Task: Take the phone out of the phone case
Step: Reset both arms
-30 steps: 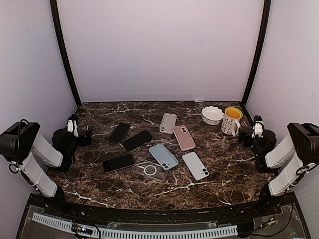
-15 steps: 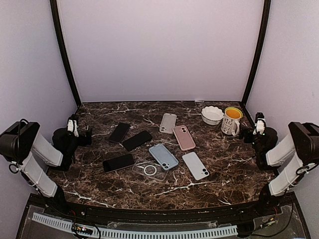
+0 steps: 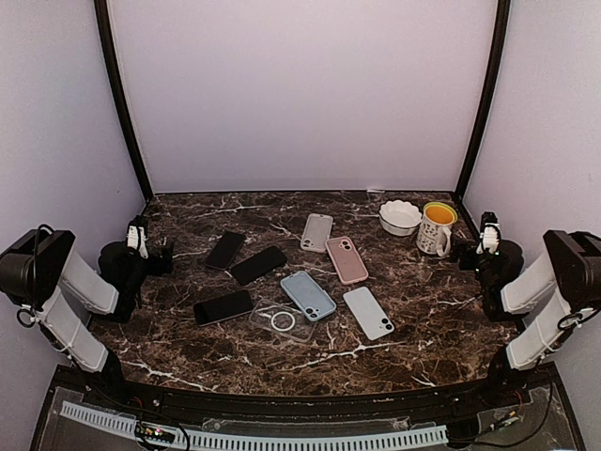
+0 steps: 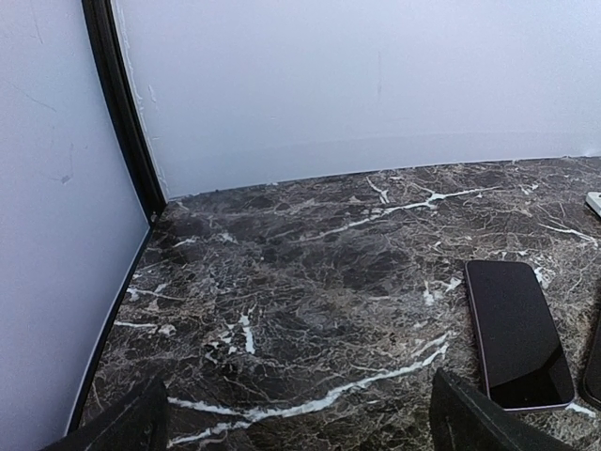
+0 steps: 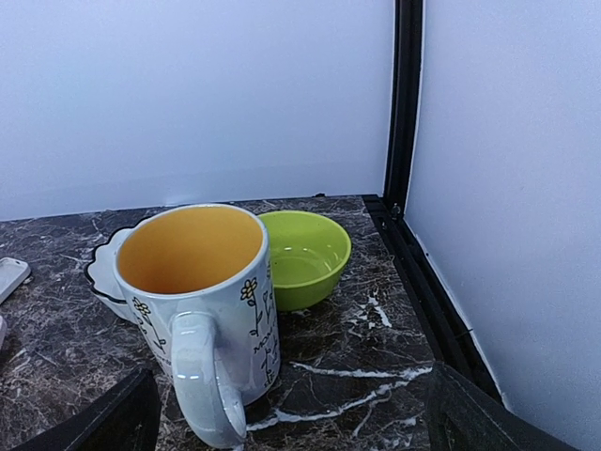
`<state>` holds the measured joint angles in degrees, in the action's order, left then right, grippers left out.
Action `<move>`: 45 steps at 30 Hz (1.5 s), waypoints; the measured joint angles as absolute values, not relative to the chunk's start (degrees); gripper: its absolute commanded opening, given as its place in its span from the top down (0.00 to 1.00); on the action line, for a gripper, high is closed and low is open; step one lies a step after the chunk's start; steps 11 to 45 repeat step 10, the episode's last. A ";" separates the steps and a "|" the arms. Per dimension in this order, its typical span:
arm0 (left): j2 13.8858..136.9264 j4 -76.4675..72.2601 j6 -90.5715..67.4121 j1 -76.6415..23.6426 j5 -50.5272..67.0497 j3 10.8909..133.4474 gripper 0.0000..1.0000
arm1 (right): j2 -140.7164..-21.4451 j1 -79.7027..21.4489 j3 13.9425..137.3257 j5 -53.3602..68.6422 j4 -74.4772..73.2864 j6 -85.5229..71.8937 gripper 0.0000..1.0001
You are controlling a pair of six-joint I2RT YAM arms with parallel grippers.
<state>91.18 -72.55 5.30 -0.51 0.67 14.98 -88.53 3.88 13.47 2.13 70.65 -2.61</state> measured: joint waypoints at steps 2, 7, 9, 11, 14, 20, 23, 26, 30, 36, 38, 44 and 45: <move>91.18 -72.55 5.30 -0.51 0.67 14.98 0.01 | -88.53 3.88 13.47 2.63 70.76 -2.55 0.02; 91.18 -72.55 5.30 -0.51 0.69 14.98 0.01 | -88.53 3.88 13.47 3.20 70.74 -2.44 0.01; 91.18 -72.55 5.28 -0.51 0.69 14.98 0.01 | -88.53 3.88 13.47 3.25 70.74 -2.44 0.01; 91.18 -72.55 5.28 -0.51 0.73 14.98 0.01 | -88.53 3.88 13.47 3.22 70.74 -2.46 0.01; 91.18 -72.55 5.28 -0.51 0.73 14.98 0.01 | -88.53 3.88 13.47 3.22 70.74 -2.46 0.01; 91.18 -72.55 5.28 -0.51 0.73 14.98 0.01 | -88.53 3.88 13.47 3.22 70.74 -2.46 0.01; 91.18 -72.55 5.28 -0.51 0.73 14.98 0.01 | -88.53 3.88 13.47 3.22 70.74 -2.46 0.01; 91.18 -72.55 5.28 -0.51 0.73 14.98 0.01 | -88.53 3.88 13.47 3.22 70.74 -2.46 0.01; 91.18 -72.55 5.28 -0.51 0.73 14.98 0.01 | -88.53 3.88 13.47 3.22 70.74 -2.46 0.01; 91.18 -72.55 5.28 -0.51 0.73 14.98 0.01 | -88.53 3.88 13.47 3.22 70.74 -2.46 0.01; 91.18 -72.55 5.28 -0.51 0.73 14.98 0.01 | -88.53 3.88 13.47 3.22 70.74 -2.46 0.01; 91.18 -72.55 5.28 -0.51 0.73 14.98 0.01 | -88.53 3.88 13.47 3.22 70.74 -2.46 0.01; 91.18 -72.55 5.28 -0.51 0.73 14.98 0.01 | -88.53 3.88 13.47 3.22 70.74 -2.46 0.01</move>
